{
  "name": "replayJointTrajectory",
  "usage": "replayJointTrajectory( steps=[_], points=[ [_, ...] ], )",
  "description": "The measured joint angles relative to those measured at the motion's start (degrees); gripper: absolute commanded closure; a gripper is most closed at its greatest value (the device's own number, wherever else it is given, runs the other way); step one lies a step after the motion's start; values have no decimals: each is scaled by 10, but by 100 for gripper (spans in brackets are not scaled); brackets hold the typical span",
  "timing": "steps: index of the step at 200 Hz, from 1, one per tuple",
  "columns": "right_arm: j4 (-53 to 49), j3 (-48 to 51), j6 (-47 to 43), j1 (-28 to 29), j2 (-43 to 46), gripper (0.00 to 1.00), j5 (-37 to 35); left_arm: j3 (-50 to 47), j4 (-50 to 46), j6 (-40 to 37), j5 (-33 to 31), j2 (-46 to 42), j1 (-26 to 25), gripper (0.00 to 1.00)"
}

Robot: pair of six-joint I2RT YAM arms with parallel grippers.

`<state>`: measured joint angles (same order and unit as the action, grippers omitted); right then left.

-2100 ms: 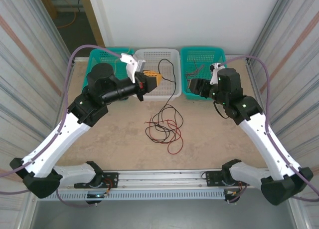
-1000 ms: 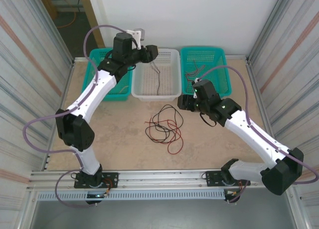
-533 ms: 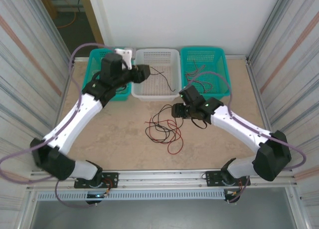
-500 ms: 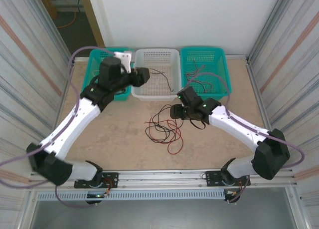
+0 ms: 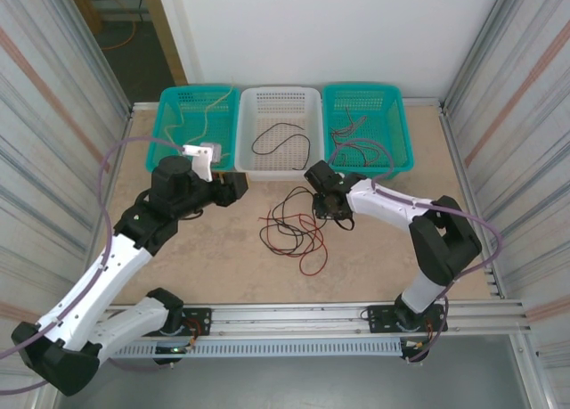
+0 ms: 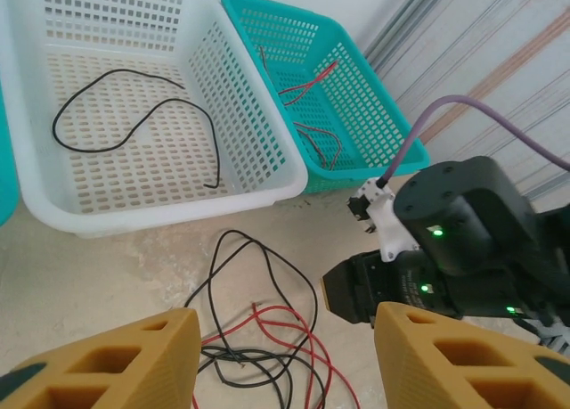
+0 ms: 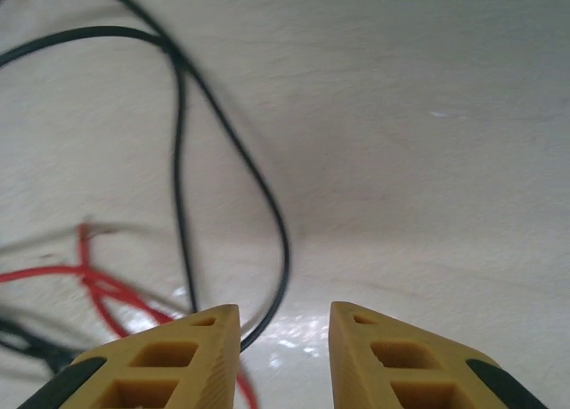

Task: Untangle the cables

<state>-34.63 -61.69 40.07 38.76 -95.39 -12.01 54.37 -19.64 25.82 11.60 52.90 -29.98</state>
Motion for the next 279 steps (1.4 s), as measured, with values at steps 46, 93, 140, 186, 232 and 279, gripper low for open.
replayJointTrajectory(
  steps=[46, 93, 140, 186, 232, 279],
  points=[
    [8, 0, 1, -3, -51, 78, 3, 0, 10, 9, 26, 51, -16, 52],
    [30, 2, 4, -13, -65, 91, 18, 7, 10, 4, 30, 65, -47, 50],
    [57, 29, 4, -21, -47, 100, 31, 24, 10, -5, 30, 69, -48, 47],
    [46, 38, -18, -7, 63, 100, 12, 37, 10, -18, 28, 85, -56, 46],
    [27, 7, -49, 18, 153, 93, -16, 44, 8, -34, 19, 90, -76, 44],
    [-3, -19, -46, 6, 115, 48, -20, 46, 5, -42, 17, 91, -88, 44]
  ],
)
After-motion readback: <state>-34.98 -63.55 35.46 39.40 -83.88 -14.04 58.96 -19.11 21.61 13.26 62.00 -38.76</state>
